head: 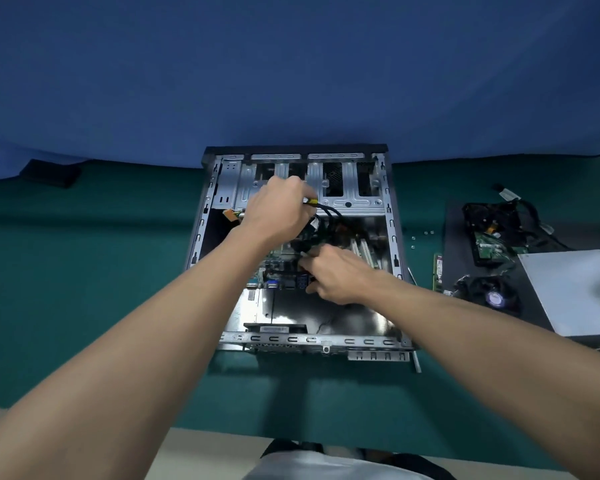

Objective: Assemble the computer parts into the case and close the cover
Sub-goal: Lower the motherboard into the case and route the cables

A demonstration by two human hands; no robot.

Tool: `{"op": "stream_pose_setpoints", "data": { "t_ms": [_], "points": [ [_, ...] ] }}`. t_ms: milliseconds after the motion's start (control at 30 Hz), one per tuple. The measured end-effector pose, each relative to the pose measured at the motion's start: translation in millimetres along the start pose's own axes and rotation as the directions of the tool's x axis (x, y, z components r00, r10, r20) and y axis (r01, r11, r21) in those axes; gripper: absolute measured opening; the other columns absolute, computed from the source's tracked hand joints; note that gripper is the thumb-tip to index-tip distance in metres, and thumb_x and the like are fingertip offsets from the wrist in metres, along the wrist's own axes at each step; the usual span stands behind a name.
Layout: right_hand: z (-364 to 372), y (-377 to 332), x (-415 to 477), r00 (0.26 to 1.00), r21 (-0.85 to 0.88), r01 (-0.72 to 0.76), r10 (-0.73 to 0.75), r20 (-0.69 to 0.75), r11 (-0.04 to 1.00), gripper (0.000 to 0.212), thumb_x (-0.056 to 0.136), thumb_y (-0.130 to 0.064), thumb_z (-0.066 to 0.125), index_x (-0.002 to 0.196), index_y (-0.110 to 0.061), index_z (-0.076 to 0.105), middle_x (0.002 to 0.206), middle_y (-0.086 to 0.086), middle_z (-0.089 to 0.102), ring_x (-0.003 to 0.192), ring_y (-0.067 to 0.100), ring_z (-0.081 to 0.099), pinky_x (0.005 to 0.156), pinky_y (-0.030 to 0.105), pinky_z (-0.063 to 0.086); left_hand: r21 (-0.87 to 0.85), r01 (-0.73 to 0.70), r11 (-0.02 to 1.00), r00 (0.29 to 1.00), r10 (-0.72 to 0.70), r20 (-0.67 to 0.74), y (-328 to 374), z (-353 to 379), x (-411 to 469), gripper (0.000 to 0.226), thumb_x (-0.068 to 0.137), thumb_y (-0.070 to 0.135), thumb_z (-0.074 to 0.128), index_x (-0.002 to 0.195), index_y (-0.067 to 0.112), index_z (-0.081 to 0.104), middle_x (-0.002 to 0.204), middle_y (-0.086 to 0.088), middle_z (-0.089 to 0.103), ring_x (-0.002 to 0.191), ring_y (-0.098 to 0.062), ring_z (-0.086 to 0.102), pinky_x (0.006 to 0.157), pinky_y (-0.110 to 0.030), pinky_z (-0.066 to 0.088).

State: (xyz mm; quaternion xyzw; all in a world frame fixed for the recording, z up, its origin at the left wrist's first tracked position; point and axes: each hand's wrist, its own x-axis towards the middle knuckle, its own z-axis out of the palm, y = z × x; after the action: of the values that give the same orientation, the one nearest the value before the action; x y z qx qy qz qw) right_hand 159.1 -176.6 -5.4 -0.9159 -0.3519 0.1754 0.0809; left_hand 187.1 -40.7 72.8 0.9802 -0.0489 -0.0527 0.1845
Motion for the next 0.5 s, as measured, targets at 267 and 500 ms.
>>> {"op": "stream_pose_setpoints", "data": {
  "t_ms": [267, 500],
  "points": [
    [46.0, 14.8, 8.1, 0.984, 0.079, -0.136, 0.125, 0.128, 0.988, 0.017, 0.086, -0.004, 0.062, 0.102, -0.008, 0.058, 0.09, 0.006, 0.052, 0.08, 0.026, 0.057, 0.067, 0.036, 0.05, -0.158, 0.098, 0.983, 0.991, -0.081, 0.109, -26.1, 30.1, -26.2, 0.017, 0.096, 0.018, 0.058, 0.102, 0.013, 0.073, 0.081, -0.005, 0.07, 0.074, -0.025, 0.062, 0.068, -0.038, 0.054],
    [53.7, -1.7, -13.5, 0.974, 0.072, -0.218, 0.222, -0.045, 0.973, 0.045, 0.077, 0.007, 0.053, 0.113, -0.018, 0.043, 0.105, 0.006, 0.048, 0.086, 0.02, 0.048, 0.063, 0.031, 0.05, -0.241, 0.175, 0.955, 0.979, -0.143, 0.146, -45.3, 50.6, -42.5, 0.024, 0.095, 0.012, 0.059, 0.117, 0.016, 0.069, 0.095, -0.004, 0.07, 0.075, -0.016, 0.058, 0.069, -0.028, 0.045]
  ]
}}
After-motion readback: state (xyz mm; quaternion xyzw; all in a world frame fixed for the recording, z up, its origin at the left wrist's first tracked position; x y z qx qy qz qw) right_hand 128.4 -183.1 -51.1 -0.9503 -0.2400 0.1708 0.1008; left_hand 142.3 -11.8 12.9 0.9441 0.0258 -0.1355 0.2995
